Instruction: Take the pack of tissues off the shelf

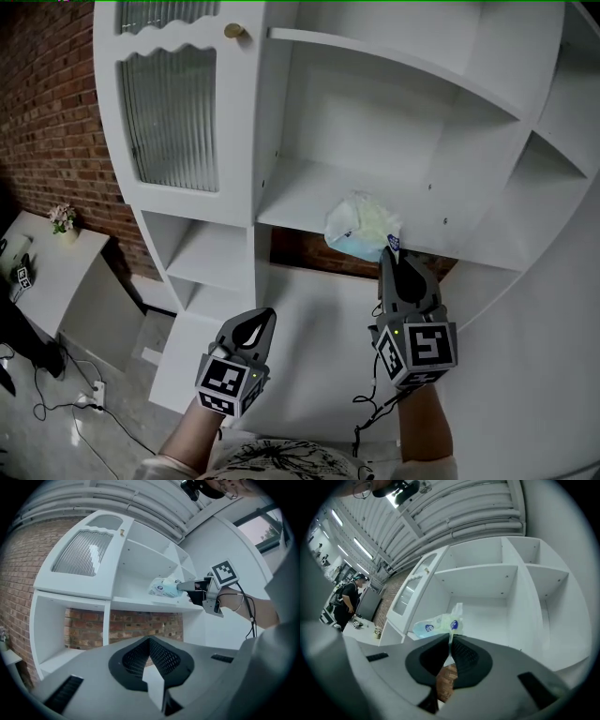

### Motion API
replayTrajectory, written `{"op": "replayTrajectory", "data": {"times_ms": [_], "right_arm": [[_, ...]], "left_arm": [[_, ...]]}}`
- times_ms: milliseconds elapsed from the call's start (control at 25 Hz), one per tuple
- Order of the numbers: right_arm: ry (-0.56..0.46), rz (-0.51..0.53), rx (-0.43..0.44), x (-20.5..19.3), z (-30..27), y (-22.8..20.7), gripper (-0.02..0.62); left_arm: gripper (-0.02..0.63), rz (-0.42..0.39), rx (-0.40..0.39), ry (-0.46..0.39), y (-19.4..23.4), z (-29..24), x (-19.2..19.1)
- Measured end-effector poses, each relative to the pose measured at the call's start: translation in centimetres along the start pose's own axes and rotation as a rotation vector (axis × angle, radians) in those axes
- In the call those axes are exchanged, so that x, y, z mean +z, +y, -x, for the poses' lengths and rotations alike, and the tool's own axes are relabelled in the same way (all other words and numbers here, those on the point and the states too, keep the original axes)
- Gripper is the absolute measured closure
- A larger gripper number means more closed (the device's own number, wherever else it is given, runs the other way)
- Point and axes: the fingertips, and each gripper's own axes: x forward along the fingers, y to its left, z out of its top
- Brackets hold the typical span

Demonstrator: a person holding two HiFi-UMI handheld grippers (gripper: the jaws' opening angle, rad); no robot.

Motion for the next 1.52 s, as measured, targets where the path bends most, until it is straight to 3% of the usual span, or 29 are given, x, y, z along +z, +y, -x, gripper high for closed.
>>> {"op": "replayTrajectory", "data": {"times_ms": [200,560,800,1520], "right_arm": [[0.032,-0.033,0.003,-2.3,3.5,2.1,0.581],[0.157,-0.121,0.04,-10.2,8.9,7.1,0.581],[0.198,-0.192,0.018,-14.2,11.1,8.9,0.582],[0.204,-0.195,0.039,-15.0,10.2,9.5,0.586]], "left_arm": [[0.594,0.011,-0.014,0.016,-0.8,1.7,-0.6],[0.594,0.008,-0.059,0.002,-1.8,4.6,-1.1],[0.594,0.023,-0.055,0.005,-1.5,5.7,-1.5],[0.594,0.045,-0.049,0.056,-0.8,4.6,-3.0]]}}
